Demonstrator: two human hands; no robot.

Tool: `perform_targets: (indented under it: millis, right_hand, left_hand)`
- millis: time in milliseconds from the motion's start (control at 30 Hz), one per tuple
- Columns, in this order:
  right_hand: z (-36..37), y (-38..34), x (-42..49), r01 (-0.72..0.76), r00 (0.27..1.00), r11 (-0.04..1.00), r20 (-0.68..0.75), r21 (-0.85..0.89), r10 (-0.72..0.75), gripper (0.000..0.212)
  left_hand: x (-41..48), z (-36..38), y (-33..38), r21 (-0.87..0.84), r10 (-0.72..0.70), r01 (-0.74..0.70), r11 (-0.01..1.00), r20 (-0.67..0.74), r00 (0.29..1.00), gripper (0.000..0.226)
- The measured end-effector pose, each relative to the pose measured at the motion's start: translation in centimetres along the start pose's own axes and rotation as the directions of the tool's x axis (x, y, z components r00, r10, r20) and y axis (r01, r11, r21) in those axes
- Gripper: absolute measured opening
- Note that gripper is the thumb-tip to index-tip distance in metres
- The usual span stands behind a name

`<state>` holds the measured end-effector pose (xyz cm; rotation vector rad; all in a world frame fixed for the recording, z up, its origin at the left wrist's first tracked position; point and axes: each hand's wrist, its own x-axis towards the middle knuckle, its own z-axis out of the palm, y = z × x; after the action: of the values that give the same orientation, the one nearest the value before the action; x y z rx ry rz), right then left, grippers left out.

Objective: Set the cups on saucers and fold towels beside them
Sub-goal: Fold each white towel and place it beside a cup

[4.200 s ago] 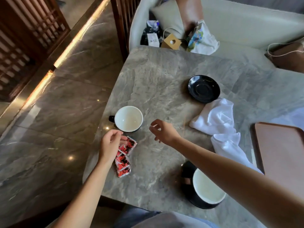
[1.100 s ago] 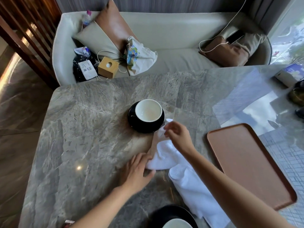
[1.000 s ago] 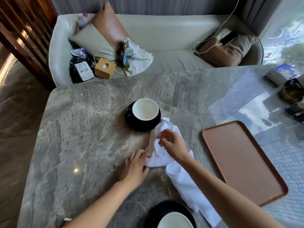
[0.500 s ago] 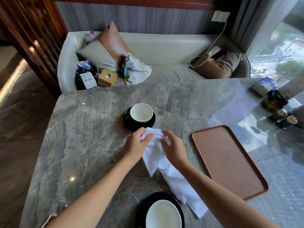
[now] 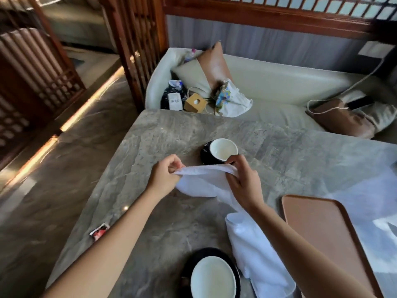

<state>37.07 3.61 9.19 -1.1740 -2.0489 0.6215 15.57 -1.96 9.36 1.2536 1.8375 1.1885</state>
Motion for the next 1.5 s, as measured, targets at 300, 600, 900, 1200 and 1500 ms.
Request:
perform_targets:
  millis: [300,600,900,1200,1500]
  right_hand:
    - [3.2,-4.2,5.5,0.010,0.971,0.989,-0.239,0.146,0.025,0.034]
    - [2.1,-10.3,14.3,0.143,0.920,0.977,-0.385,0.156,-0.073,0.031]
    - [3.1,-4.4,7.7,0.010,0.995,0.998,0.097,0.058,-0.016,0.038]
    - [5.3,3.2,-2.9,-0.221,0.912,0.975,0.360,0.031,0.195,0.051]
    - [8.0,7.9,-3.8,-0.431,0.901,0.827,0.222,0.361,0.373,0.019]
  left_hand:
    - [2.0,-10.3,-0.7,-0.257,-0.063,-0.046,0.965,-0.402,0.913,0.017]
    - [7.1,-18.8,2.8,-0.452,-0.097,-0.158,0.878,-0.491,0.866,0.024]
    - [2.2,-16.2,-4.0,-0.400,-0.221,0.108,0.910,-0.248,0.943,0.017]
    - [-7.3,-9.2,-12.7,-0.353,-0.485,0.404,0.844,-0.178,0.856,0.026]
    - [-6.5,-7.5,-15.6,-0.306,-0.501,0.423,0.853,-0.252,0.828,0.024]
